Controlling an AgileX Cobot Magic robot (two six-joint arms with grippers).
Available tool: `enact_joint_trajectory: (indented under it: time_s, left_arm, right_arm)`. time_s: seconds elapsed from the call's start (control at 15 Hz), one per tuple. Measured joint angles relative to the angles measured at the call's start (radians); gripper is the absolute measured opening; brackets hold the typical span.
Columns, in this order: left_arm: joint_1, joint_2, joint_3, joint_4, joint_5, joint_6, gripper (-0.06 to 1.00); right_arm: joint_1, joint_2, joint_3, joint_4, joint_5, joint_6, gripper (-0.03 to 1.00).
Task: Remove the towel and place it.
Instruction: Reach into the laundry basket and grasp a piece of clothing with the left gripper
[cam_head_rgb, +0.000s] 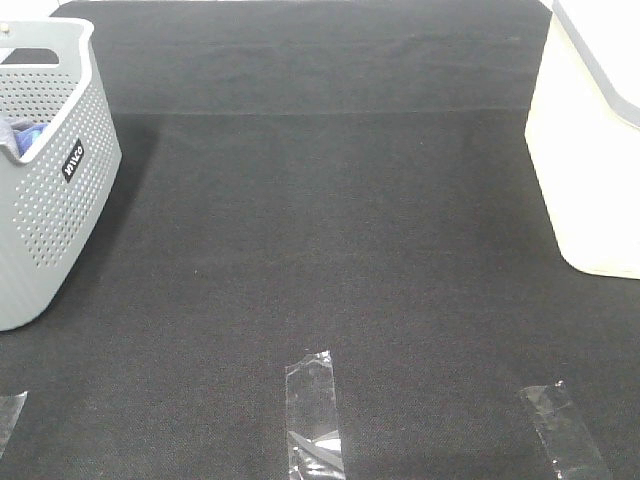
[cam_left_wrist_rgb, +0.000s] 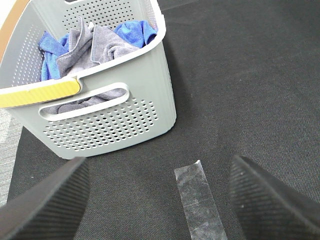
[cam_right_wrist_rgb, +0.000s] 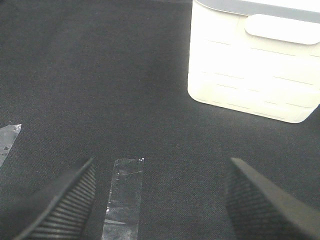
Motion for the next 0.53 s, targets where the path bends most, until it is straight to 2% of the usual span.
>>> enact_joint_trajectory:
  time_s: [0.53]
  left_arm:
    - [0.000, 0.000, 0.000, 0.000, 0.000, 0.000, 0.74]
  right_arm:
    - [0.000, 0.000, 0.000, 0.000, 0.000, 0.000, 0.68]
